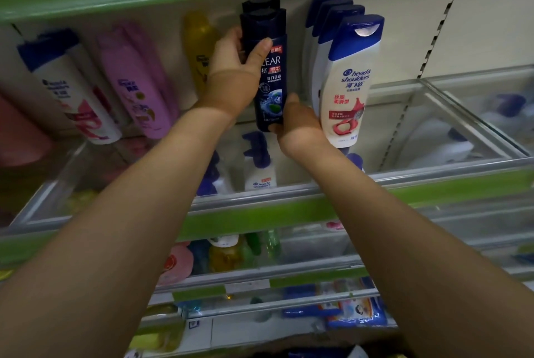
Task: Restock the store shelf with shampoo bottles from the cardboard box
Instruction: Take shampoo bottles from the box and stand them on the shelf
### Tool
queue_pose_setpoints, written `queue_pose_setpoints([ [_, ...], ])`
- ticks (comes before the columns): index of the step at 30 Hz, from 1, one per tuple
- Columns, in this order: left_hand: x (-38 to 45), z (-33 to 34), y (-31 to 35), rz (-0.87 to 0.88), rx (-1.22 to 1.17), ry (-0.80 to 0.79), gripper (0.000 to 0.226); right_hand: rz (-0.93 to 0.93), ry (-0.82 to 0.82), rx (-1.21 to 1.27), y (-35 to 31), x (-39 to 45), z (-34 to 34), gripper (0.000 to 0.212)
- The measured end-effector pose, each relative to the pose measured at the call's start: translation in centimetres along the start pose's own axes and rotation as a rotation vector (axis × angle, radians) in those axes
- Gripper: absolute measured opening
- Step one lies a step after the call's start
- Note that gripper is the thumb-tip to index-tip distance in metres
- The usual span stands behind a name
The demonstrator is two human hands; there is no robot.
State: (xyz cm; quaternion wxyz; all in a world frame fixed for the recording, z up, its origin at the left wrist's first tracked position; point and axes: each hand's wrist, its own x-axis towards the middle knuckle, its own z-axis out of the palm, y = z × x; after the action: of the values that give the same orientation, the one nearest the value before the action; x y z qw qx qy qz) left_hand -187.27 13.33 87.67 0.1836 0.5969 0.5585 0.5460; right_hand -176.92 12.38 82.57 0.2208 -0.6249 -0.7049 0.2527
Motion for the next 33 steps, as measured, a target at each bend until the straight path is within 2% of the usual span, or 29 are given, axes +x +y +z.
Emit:
queue_pose_setpoints([
  [2,0.0,0.0,-0.1,0.006,-0.004,0.003,0.065,0.006,0.003,0.006,0.0,0.1,0.1,0.051],
  [12,0.5,0.6,-0.4,0.016,-0.002,0.010,0.047,0.025,0.015,-0.028,-0.3,0.3,0.4,0.054],
  [15,0.3,0.6,-0.4,-0.013,-0.046,-0.017,0.056,0.034,0.018,-0.018,-0.5,0.2,0.2,0.054],
  [18,-0.4,0.2,-0.7,-0.113,-0.203,-0.066,0.069,0.063,0.011,0.014,-0.8,0.0,0.2,0.057],
  [21,-1.3,-0.2,-1.3,-0.203,-0.276,-0.034,0.074,0.101,0.016,0.047,-1.3,-0.5,0.5,0.076],
  [24,-2.4,-0.6,-1.5,-0.235,-0.208,-0.011,0.070,0.143,-0.005,0.049,-1.8,-1.6,0.5,0.100],
  [26,-3.5,-0.8,-1.5,-0.254,-0.187,-0.004,0.069,0.152,-0.013,0.012,-2.0,-2.8,0.4,0.107],
  [30,-6.6,-1.7,-0.9,-0.296,-0.138,0.038,0.056,0.088,0.003,-0.057,-2.1,-5.6,0.4,0.096],
  [33,-9.5,-3.5,-0.5,-0.301,-0.090,0.003,0.044,0.025,0.054,-0.064,-2.0,-7.9,0.3,0.066],
])
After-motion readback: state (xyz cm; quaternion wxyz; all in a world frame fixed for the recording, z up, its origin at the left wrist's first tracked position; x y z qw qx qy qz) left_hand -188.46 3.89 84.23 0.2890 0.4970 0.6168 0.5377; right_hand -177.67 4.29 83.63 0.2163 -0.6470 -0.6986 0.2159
